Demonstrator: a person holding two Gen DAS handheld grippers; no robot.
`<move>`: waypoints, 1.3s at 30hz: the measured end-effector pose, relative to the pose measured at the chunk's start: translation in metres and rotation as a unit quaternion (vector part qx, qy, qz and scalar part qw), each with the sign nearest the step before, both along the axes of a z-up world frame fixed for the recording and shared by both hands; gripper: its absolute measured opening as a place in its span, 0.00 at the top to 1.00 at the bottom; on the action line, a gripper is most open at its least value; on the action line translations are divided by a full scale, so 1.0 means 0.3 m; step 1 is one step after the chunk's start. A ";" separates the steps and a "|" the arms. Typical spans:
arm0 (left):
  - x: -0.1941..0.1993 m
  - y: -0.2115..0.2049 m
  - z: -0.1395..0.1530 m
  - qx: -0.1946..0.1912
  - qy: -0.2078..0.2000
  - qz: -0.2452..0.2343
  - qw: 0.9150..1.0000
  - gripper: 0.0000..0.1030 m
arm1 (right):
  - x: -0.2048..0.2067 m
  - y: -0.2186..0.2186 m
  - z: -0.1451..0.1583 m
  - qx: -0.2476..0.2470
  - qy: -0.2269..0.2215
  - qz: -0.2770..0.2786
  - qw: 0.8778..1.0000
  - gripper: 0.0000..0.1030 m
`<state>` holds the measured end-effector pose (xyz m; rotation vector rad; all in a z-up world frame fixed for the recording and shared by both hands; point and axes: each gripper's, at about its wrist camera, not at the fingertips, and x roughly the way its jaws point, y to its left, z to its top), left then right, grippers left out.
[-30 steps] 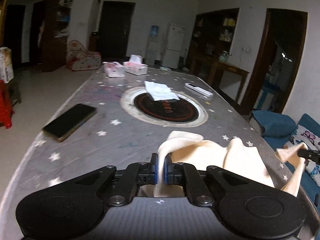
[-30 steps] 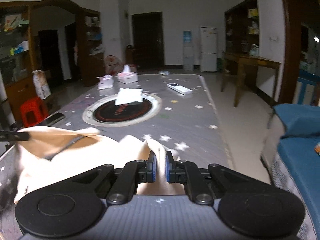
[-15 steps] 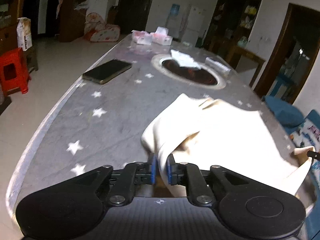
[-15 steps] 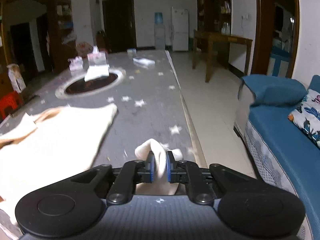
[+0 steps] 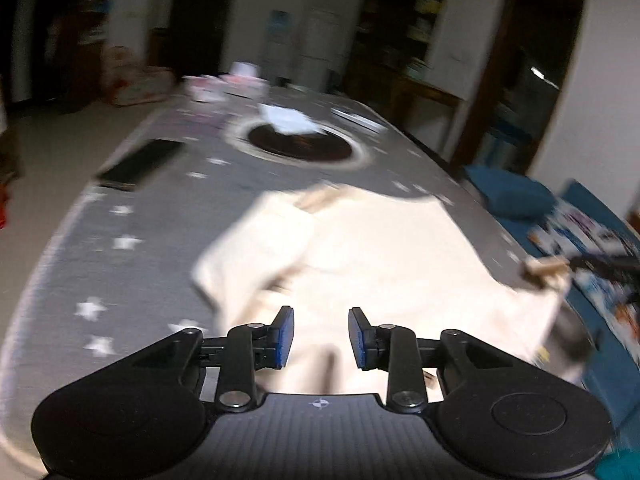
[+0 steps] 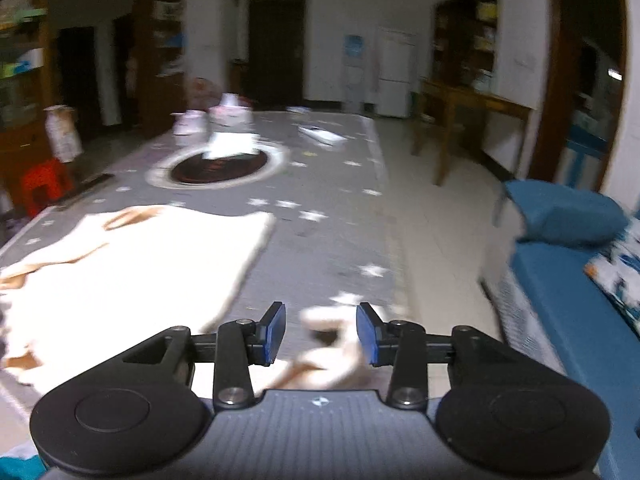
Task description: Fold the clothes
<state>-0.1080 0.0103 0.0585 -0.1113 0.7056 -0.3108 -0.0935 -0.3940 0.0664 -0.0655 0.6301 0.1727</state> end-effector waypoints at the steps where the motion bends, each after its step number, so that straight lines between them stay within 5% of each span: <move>1: 0.002 -0.024 -0.009 -0.001 0.002 -0.013 1.000 0.69 | -0.003 0.027 0.000 0.006 0.002 0.020 1.000 0.62; 10: 0.029 -0.177 -0.105 -0.006 0.033 -0.095 0.995 0.74 | 0.020 0.329 -0.089 0.020 0.054 0.194 0.979 0.62; 19: 0.012 -0.197 -0.136 0.000 0.057 -0.139 0.989 0.73 | -0.015 0.480 -0.171 -0.005 0.099 0.291 0.952 0.62; 27: 0.203 -0.135 -0.065 -0.025 0.032 -0.069 0.997 0.71 | 0.061 0.404 -0.113 0.012 0.086 0.261 0.961 0.57; 35: 0.465 -0.137 -0.153 -0.031 0.078 -0.006 0.996 0.71 | 0.250 0.369 -0.109 0.021 0.069 0.214 0.974 0.56; 39: 0.485 -0.083 -0.160 -0.009 0.055 0.035 0.998 0.71 | 0.322 0.357 -0.125 0.019 0.074 0.207 0.975 0.53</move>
